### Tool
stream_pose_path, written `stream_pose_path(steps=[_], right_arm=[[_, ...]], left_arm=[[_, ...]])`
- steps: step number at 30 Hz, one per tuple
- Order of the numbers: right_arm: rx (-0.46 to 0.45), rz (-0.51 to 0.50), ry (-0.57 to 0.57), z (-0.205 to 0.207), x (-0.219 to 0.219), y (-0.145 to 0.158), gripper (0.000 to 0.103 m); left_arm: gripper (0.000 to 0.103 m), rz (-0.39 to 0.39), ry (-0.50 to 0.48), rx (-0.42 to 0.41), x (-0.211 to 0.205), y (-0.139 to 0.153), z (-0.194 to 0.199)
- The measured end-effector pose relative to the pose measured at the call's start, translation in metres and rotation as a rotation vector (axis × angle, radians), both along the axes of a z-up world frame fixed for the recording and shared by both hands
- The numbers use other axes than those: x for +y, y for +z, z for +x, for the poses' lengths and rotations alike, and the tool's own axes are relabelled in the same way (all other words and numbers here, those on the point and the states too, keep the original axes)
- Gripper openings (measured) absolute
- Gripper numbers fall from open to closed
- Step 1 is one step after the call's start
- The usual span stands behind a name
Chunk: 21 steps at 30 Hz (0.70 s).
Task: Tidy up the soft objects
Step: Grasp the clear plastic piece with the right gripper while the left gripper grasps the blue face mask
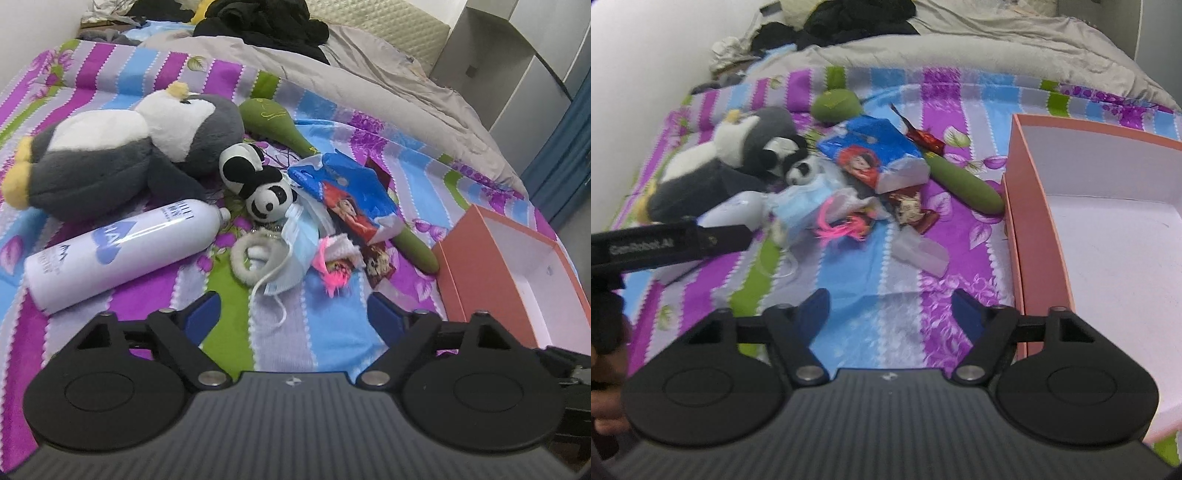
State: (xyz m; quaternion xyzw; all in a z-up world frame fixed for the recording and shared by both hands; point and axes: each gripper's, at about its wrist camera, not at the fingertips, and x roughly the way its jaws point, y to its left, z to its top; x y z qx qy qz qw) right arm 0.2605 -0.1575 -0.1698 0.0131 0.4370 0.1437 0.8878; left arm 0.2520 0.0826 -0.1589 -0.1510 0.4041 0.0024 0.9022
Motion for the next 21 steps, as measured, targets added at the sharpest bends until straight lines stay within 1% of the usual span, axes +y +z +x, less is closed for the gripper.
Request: stream_pose_path(steps=[5, 7, 9, 11, 13, 14, 15, 16, 17, 18, 19, 20, 21], right_arm=[[0.012, -0.042, 0.003, 0.031, 0.007, -0.022, 0.072], [0.008, -0.054, 0.004, 0.043, 0.008, -0.031, 0.072], [0.007, -0.052, 0.002, 0.055, 0.009, -0.040, 0.073], [0.011, -0.046, 0.027, 0.067, 0.010, -0.050, 0.073], [0.016, -0.085, 0.035, 0.077, 0.013, -0.061, 0.074], [0.016, -0.097, 0.038, 0.081, 0.015, -0.066, 0.074], [0.024, -0.108, 0.039, 0.085, 0.015, -0.071, 0.074], [0.033, -0.112, 0.039, 0.087, 0.016, -0.075, 0.074], [0.042, -0.104, 0.044, 0.090, 0.015, -0.078, 0.073], [0.053, -0.104, 0.047, 0.092, 0.015, -0.081, 0.072], [0.065, -0.105, 0.047, 0.093, 0.016, -0.084, 0.072], [0.075, -0.094, 0.053, 0.093, 0.016, -0.086, 0.068], [0.083, -0.081, 0.063, 0.093, 0.016, -0.085, 0.060]], left_arm=[[0.071, -0.039, -0.015, 0.009, 0.001, -0.020, 0.032], [0.065, -0.051, -0.019, 0.012, 0.000, -0.028, 0.044], [0.061, -0.065, -0.013, 0.017, 0.000, -0.038, 0.055], [0.059, -0.086, -0.007, 0.019, 0.000, -0.046, 0.063], [0.047, -0.092, 0.005, 0.026, 0.000, -0.054, 0.069], [0.045, -0.090, 0.006, 0.032, 0.000, -0.057, 0.073], [0.039, -0.091, 0.008, 0.035, 0.000, -0.060, 0.075], [0.029, -0.095, 0.011, 0.038, -0.001, -0.063, 0.077], [0.024, -0.098, 0.015, 0.042, 0.000, -0.065, 0.078], [0.016, -0.100, 0.016, 0.043, 0.000, -0.066, 0.079], [0.011, -0.100, 0.019, 0.042, 0.000, -0.067, 0.079], [0.010, -0.100, 0.023, 0.035, 0.000, -0.067, 0.079], [0.008, -0.103, 0.029, 0.025, 0.001, -0.065, 0.078]])
